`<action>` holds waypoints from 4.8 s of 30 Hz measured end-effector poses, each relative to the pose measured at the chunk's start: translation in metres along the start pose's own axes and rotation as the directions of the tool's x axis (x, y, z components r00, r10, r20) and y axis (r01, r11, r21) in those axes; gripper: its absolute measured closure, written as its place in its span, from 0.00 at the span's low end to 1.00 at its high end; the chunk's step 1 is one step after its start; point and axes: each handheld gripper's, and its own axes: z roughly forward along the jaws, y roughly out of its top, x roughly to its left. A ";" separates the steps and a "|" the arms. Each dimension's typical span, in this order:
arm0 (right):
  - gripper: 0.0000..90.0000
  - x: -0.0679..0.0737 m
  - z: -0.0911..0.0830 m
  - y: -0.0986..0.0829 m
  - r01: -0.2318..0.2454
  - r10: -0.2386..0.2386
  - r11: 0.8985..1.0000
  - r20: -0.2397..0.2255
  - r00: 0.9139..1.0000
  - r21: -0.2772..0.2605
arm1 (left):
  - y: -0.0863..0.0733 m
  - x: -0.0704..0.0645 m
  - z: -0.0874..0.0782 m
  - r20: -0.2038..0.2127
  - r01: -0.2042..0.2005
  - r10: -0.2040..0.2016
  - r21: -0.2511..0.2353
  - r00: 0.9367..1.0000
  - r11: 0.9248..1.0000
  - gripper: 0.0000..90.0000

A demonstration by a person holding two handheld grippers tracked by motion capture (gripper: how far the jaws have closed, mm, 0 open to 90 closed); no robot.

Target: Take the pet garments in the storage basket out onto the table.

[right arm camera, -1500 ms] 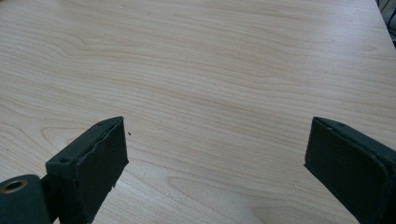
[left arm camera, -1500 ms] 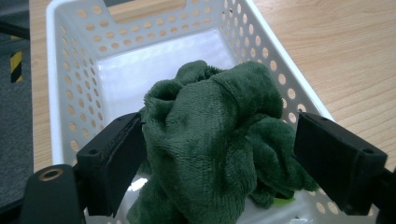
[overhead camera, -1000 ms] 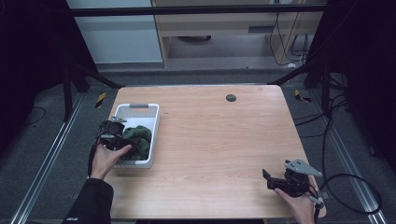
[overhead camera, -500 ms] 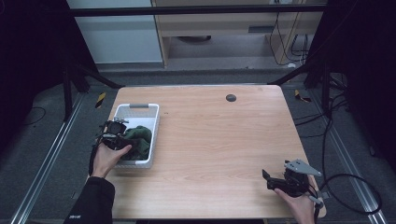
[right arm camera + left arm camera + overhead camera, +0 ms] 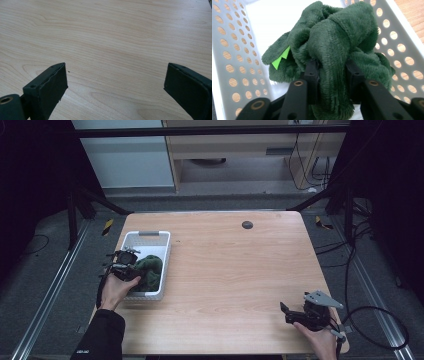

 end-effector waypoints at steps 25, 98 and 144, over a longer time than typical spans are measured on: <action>0.05 0.000 0.000 0.000 0.001 -0.001 1.000 0.002 1.000 0.001 | 0.007 0.002 -0.067 -0.002 -0.004 0.004 -0.162 1.000 0.987 0.83; 0.05 -0.001 -0.002 0.001 0.009 -0.008 1.000 0.013 1.000 -0.020 | 0.037 -0.095 -0.153 0.125 -0.306 0.344 -0.249 0.931 0.919 0.83; 0.04 -0.003 -0.004 0.002 -0.002 0.003 1.000 0.017 1.000 -0.030 | 0.063 -0.188 -0.095 0.243 -0.487 0.513 -0.161 0.823 0.858 0.83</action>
